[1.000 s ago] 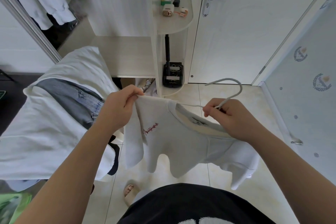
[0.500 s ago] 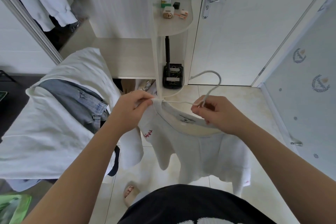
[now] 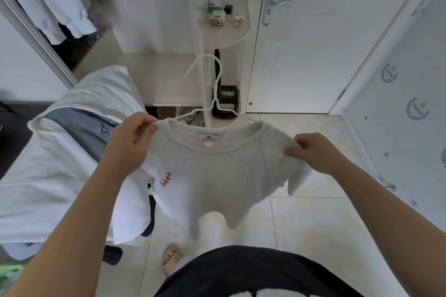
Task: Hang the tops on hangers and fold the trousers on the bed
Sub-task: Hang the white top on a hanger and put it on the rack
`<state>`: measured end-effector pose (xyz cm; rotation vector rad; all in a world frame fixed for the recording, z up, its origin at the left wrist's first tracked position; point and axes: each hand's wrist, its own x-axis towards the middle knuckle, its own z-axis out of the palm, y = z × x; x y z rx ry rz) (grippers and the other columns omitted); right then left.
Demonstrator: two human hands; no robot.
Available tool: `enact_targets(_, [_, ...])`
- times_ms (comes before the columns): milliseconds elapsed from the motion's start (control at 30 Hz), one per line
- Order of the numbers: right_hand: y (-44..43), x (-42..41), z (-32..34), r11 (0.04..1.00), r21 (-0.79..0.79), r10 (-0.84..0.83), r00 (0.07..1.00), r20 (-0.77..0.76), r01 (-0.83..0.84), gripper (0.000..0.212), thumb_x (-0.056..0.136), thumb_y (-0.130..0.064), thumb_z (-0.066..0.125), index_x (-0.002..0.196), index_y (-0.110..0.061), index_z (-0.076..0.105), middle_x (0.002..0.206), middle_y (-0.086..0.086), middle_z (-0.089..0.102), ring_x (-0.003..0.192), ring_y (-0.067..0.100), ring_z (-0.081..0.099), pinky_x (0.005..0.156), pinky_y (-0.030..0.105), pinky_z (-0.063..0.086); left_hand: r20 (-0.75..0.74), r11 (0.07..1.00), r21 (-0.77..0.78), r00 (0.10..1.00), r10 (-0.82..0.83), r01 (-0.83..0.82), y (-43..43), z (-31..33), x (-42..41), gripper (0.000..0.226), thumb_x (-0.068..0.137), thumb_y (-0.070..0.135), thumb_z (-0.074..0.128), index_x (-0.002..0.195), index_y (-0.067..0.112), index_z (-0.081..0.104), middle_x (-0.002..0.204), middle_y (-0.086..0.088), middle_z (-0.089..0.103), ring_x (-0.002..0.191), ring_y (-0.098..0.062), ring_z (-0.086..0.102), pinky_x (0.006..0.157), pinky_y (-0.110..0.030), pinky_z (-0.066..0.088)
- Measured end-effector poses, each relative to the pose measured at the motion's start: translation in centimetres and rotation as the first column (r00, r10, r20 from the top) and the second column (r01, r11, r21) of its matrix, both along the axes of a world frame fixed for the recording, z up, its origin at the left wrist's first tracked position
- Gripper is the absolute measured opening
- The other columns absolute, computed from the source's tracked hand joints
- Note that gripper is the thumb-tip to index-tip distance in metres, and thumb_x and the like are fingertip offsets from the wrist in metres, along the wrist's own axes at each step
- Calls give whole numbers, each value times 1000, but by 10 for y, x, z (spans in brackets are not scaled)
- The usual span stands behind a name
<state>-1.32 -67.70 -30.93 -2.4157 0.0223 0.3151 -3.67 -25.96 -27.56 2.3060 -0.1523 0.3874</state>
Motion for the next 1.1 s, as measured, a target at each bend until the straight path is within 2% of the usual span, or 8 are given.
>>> enact_targets(200, [-2, 5, 18, 988, 140, -68, 998, 17, 65, 7, 85, -14, 75, 79, -18, 74, 80, 6, 70, 70, 13, 56, 65, 27, 41, 16, 999, 24, 999, 39, -40, 9, 7, -8, 35, 99, 7, 59, 86, 40, 56, 97, 19, 62, 85, -3, 57, 75, -8, 41])
enact_targets(367, [17, 4, 40, 948, 285, -210, 952, 222, 143, 9, 85, -16, 75, 80, -19, 68, 81, -3, 66, 71, 14, 56, 66, 26, 42, 38, 993, 111, 999, 32, -36, 3, 10, -5, 18, 98, 6, 59, 94, 23, 60, 88, 14, 61, 83, -8, 54, 74, -7, 39])
enact_targets(567, [24, -6, 49, 982, 165, 45, 964, 261, -90, 52, 78, -26, 84, 112, -32, 46, 124, -13, 49, 119, 8, 47, 96, 26, 39, 50, 982, -170, 995, 88, -79, -1, 12, -7, 19, 99, 8, 60, 93, 25, 63, 82, 12, 66, 77, 2, 57, 73, -19, 45])
enact_targets(733, [31, -3, 59, 976, 150, 103, 939, 327, -160, 24, 95, -32, 66, 112, -35, 50, 90, -9, 62, 86, 12, 60, 78, 34, 48, 46, 984, -172, 999, -27, 34, -11, 20, -3, 28, 98, 9, 61, 89, 36, 65, 87, 13, 69, 80, -3, 61, 75, -25, 49])
enact_targets(800, [37, -6, 61, 964, 94, 206, 923, 325, -248, 7, 99, -34, 58, 100, -40, 55, 78, -4, 60, 71, 12, 54, 67, 31, 42, 34, 985, -162, 998, -58, 63, -18, 23, -1, 32, 98, 4, 60, 89, 35, 65, 87, 18, 69, 80, 3, 60, 73, -17, 48])
enact_targets(900, [42, -13, 60, 952, 91, 247, 907, 342, -293, 13, 103, -35, 51, 93, -38, 58, 78, 0, 63, 74, 16, 55, 67, 31, 41, 59, 988, -138, 997, -59, 66, -22, 26, 1, 36, 99, 5, 59, 91, 40, 64, 89, 27, 68, 87, 4, 61, 78, -10, 45])
enact_targets(1000, [47, -18, 61, 939, 42, 308, 890, 337, -341, 21, 99, -51, 40, 104, -39, 57, 75, 3, 66, 70, 20, 59, 67, 32, 44, 60, 994, -82, 996, -68, 73, -20, 20, 0, 34, 100, 11, 59, 96, 45, 64, 98, 21, 69, 98, -8, 63, 87, -21, 47])
enact_targets(1100, [53, -22, 58, 937, 89, 280, 877, 391, -339, 21, 98, -43, 43, 96, -32, 60, 68, 2, 61, 65, 20, 56, 66, 33, 43, 31, 991, -102, 996, -78, 81, -21, 10, -4, 27, 101, 16, 59, 103, 42, 66, 101, 18, 70, 103, -12, 63, 90, -28, 47])
